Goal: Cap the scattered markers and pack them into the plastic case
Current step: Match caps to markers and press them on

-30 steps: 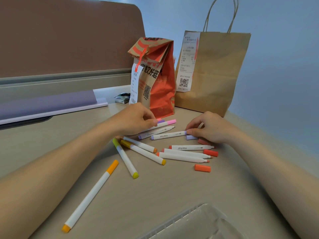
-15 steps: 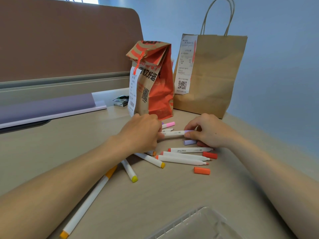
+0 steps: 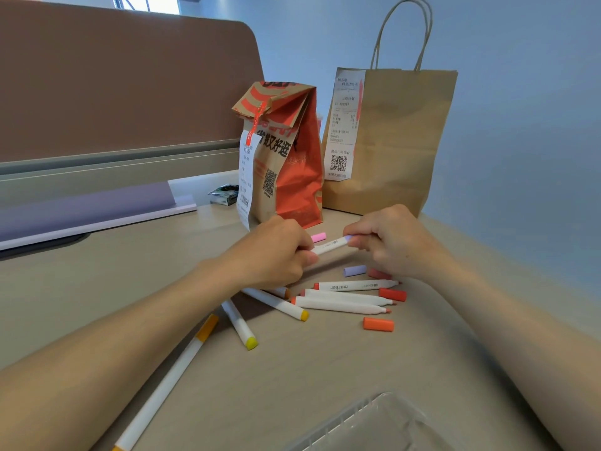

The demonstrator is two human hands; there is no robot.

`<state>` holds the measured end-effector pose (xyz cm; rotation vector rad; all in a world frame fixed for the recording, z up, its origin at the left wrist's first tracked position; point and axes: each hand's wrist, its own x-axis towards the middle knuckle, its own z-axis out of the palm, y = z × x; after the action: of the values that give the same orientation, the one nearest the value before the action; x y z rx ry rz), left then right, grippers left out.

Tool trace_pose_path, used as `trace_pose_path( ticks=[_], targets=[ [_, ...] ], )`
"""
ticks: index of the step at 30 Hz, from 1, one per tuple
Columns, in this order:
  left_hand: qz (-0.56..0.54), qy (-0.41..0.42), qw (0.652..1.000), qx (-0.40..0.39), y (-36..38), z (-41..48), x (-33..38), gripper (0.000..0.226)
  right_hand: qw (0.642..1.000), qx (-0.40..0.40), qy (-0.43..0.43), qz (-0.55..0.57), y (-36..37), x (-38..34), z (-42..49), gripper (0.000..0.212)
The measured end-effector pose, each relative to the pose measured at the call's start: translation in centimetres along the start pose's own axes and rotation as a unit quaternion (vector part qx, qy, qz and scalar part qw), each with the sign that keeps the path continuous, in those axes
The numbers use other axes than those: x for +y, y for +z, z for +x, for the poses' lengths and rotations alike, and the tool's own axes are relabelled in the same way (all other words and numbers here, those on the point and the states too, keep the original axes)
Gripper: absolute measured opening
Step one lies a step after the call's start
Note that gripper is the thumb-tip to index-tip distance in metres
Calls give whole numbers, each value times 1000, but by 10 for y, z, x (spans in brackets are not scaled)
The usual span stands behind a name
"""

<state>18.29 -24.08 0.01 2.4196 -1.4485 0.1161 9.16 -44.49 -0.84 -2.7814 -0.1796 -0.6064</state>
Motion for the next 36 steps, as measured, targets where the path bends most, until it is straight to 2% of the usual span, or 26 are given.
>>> trace_pose_path(
  ticks=[5, 8, 12, 15, 17, 19, 21, 23, 26, 31, 36],
  targets=[
    [-61, -15, 997, -50, -12, 0, 0, 43, 998, 38, -42, 4, -2, -9, -4, 13],
    [-61, -18, 998, -27, -15, -2, 3, 42, 999, 32, -16, 11, -4, -10, -2, 19],
    [115, 0, 991, 74, -8, -5, 19, 27, 993, 5, 94, 69, -11, -10, 1, 17],
    [167, 7, 982, 87, -7, -5, 21, 28, 990, 3, 118, 81, -13, -11, 2, 18],
    [138, 6, 987, 85, -5, -5, 21, 25, 989, -8, 120, 86, -14, -12, 1, 28],
    [59, -17, 997, 56, -5, -4, 17, 24, 991, -4, 111, 76, -16, -9, -2, 41],
    [-20, -56, 998, 28, -10, -2, 5, 29, 993, 25, 103, 50, -20, 2, -7, 35],
    [-52, -75, 995, 41, -15, -3, -5, 34, 991, 64, 111, 34, -26, 15, -12, 25],
    [-11, -63, 996, 62, -11, -5, -6, 32, 987, 96, 123, 46, -27, 25, -17, 24],
    [35, -65, 997, 15, 3, -4, -4, 26, 987, 87, 120, 66, -19, 21, -20, 24],
    [44, -56, 997, -2, 6, -5, -2, 35, 987, 71, 117, 86, -16, 18, -20, 24]
  ],
)
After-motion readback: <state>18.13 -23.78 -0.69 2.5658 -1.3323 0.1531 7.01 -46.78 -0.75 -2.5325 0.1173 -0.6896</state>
